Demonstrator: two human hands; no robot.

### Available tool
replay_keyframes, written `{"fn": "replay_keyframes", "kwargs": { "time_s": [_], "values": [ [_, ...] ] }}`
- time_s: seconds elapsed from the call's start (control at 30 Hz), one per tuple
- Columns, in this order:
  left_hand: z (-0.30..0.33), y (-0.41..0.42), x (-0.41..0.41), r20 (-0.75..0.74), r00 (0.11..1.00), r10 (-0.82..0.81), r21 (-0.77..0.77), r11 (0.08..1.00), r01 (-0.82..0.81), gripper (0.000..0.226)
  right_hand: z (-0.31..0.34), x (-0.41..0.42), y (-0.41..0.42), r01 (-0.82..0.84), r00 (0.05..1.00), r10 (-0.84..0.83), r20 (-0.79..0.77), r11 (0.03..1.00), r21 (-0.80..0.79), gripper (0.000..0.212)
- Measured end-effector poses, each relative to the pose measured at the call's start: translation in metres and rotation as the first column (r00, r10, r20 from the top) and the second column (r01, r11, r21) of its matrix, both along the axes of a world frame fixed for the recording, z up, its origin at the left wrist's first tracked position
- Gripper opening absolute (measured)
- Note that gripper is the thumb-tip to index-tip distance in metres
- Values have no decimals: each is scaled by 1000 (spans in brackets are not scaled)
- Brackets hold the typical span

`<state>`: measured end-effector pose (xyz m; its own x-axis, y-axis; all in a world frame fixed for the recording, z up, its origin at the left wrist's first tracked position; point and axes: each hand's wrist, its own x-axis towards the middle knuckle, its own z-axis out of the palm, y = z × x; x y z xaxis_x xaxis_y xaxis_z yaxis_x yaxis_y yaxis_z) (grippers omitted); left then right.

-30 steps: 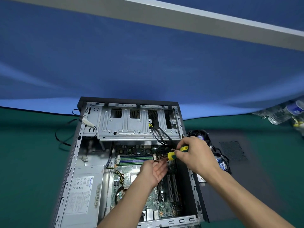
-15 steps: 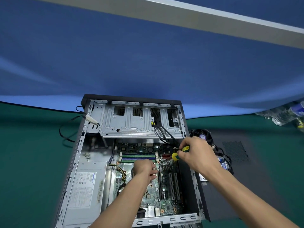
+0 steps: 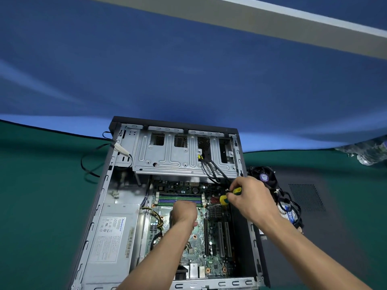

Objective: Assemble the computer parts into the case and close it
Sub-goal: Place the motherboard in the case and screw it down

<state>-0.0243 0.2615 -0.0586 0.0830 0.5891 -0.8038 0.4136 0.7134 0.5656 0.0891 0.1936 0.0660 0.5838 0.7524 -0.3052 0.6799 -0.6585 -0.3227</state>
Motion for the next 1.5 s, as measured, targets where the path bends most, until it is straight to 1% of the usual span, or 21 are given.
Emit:
{"fn": "replay_keyframes", "kwargs": {
  "time_s": [0.17,0.23,0.3,0.37,0.43,0.47,0.6,0.67,0.73,0.8,0.87,0.93,0.97,1.0,1.13,1.23,1.27,1.37,1.4,1.43,1.5],
  "values": [
    [-5,-1,4,-58,995,-86,53,995,89,25,1,0,2,-23,1000,22,-19,999,-47,17],
    [-6,-2,5,-82,991,-102,65,992,108,27,5,1,4,-33,995,27,-93,998,-59,27],
    [-6,-1,5,-91,992,-88,78,992,95,27,10,-1,8,-47,988,39,-147,998,-50,27],
    [-7,-2,5,-94,991,-99,89,990,107,27,11,-5,11,-113,993,110,-35,990,-80,21],
    [-7,-4,4,-90,989,-113,89,989,121,27,11,-11,12,-157,975,176,138,978,-138,30],
    [-6,-4,4,-93,988,-123,90,987,131,26,11,-13,12,-150,973,171,156,979,-142,34],
    [-6,-4,5,-120,981,-150,107,981,163,22,16,-18,17,-127,992,128,-3,979,-160,32],
    [-7,-4,5,-119,981,-155,111,979,168,22,13,-18,18,-128,989,139,49,973,-191,31],
    [-5,-5,4,-114,982,-153,115,979,166,23,13,-18,17,-96,992,111,65,975,-202,40],
    [-5,-4,4,-113,982,-150,127,978,164,24,14,-16,16,-60,997,49,-61,977,-205,47],
    [-5,-5,3,-112,982,-154,135,976,169,24,12,-19,15,-70,992,51,-117,984,-164,40],
    [-5,-5,3,-111,980,-165,134,975,179,24,8,-23,12,-83,996,86,24,991,-108,23],
    [-4,-5,3,-114,978,-173,134,973,188,24,6,-24,12,-77,989,88,115,992,-96,25],
    [-4,-6,3,-119,976,-183,135,971,199,23,5,-23,11,-60,987,70,141,995,-76,30],
    [-3,-6,4,-145,971,-191,151,965,212,23,4,-25,11,-66,997,71,40,991,-113,32],
    [-3,-6,4,-137,972,-192,151,966,212,22,-2,-33,10,-82,974,103,201,990,-111,27],
    [-3,-7,4,-135,972,-192,151,966,212,22,-3,-33,10,-54,981,68,180,995,-83,28],
    [-3,-6,3,-155,968,-196,161,962,220,23,4,-29,17,18,999,-21,-48,998,-68,29],
    [-4,-6,3,-156,968,-195,166,961,220,24,5,-28,18,2,999,-5,-47,997,-72,25],
    [-5,-6,3,-152,969,-196,168,961,220,25,4,-27,18,-6,1000,7,6,996,-84,21],
    [-7,-7,3,-142,971,-194,165,962,217,25,4,-27,16,28,978,-2,210,993,-117,34]
  ]
}}
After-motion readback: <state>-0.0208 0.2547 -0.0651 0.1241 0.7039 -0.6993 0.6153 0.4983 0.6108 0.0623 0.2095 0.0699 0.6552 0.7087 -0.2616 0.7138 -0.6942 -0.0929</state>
